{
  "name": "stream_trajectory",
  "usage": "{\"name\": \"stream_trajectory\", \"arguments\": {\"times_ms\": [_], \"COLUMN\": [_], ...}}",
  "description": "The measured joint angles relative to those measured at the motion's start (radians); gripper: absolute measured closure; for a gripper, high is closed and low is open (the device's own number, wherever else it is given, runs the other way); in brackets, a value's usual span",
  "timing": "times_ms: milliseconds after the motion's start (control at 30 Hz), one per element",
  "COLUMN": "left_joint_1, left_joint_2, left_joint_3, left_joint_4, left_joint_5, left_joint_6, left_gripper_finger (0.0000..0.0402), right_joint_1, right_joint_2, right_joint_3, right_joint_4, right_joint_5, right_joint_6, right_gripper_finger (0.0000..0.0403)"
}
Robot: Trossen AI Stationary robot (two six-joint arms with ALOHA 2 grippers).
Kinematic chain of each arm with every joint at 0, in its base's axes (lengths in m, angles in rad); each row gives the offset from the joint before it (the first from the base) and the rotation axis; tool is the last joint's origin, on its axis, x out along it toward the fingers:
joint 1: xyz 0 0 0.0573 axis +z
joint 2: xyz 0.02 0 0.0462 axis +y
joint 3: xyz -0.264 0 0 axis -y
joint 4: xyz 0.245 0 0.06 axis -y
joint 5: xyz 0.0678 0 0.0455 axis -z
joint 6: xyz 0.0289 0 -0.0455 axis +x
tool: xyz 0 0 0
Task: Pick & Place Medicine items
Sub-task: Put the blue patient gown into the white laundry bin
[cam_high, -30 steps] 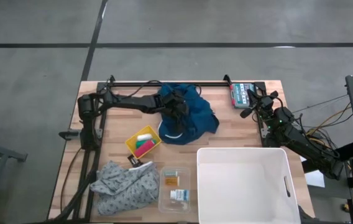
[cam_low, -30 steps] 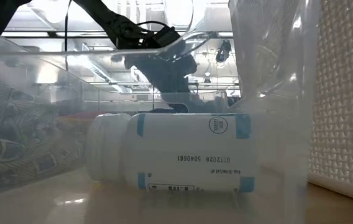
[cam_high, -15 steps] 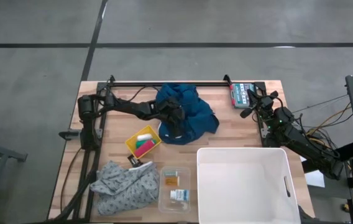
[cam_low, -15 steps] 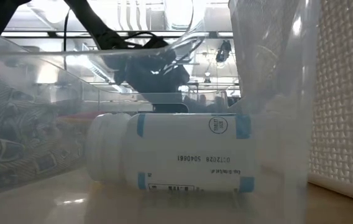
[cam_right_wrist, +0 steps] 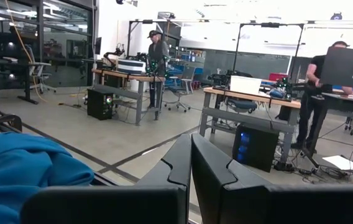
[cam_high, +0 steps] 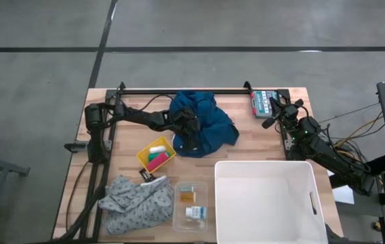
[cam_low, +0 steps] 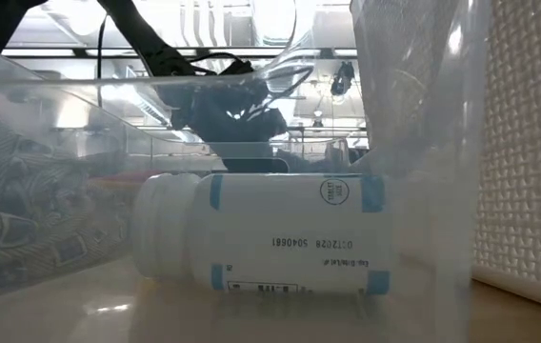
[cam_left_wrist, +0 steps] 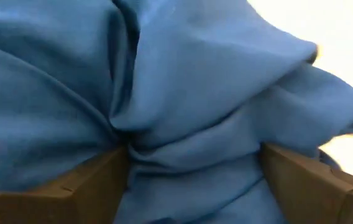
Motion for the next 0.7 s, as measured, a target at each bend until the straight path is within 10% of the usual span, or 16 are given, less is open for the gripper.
{"name": "stream_trajectory", "arguments": {"times_ms": [700], "left_joint_1": [0.010], "left_joint_2": [0.166], "left_joint_3": [0.071], "left_joint_4": [0.052], "left_joint_5": [0.025], "left_joint_6": [-0.059], "left_gripper_finger": [0.0046], "right_joint_1": [0.000], "right_joint_2": [0.000], "right_joint_3": [0.000], "right_joint_4": [0.000], "right_joint_5": [0.000], "right_joint_6": [0.000], "right_gripper_finger": [0.0394]}}
